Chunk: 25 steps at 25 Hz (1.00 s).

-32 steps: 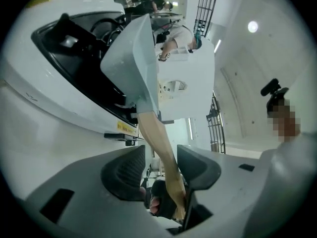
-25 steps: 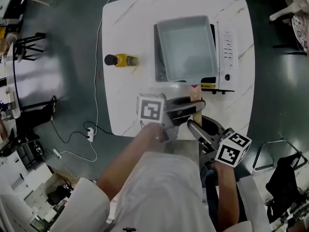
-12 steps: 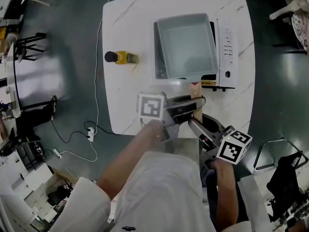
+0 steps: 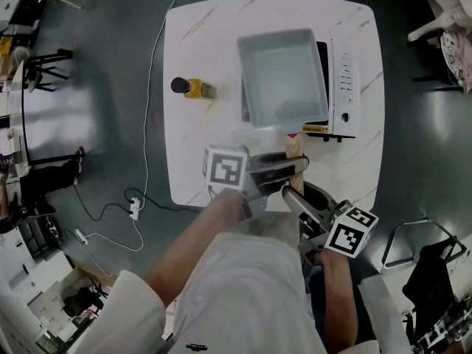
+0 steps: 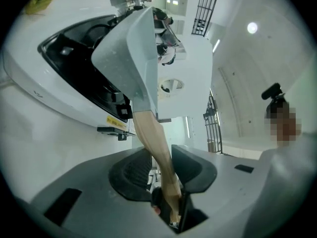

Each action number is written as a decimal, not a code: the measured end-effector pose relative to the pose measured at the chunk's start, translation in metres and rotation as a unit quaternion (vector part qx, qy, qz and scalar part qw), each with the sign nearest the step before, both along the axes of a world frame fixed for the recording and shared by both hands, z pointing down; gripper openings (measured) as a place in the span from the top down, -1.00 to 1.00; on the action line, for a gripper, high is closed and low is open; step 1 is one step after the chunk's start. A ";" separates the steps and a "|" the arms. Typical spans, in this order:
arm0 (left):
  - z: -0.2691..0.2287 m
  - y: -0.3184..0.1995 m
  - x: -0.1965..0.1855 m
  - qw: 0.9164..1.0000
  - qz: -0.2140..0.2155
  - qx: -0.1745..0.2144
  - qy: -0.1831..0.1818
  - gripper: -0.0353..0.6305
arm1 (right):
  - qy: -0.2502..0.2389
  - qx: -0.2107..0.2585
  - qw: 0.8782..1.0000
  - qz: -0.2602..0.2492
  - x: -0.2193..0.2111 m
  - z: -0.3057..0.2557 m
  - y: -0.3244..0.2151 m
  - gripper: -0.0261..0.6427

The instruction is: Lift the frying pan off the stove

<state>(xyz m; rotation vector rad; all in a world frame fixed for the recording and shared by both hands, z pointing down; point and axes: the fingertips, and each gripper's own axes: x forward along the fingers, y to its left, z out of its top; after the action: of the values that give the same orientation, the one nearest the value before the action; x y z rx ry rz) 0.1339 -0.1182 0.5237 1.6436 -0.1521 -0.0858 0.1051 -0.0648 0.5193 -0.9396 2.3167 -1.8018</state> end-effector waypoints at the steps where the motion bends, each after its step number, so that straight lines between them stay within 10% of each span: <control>1: -0.001 0.000 0.000 1.000 0.003 0.005 -0.004 0.54 | -0.002 0.002 1.000 0.001 -0.001 -0.001 0.000 0.57; 25: -0.158 0.034 -0.041 0.992 0.046 0.113 -0.028 0.52 | -0.017 0.096 0.995 0.035 -0.049 -0.148 0.031 0.56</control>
<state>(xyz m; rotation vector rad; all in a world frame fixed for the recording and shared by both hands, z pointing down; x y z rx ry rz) 0.0925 -0.0838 0.3655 1.8773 -0.1120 0.0158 0.0564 -0.0337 0.3715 -0.9400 2.3516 -1.5233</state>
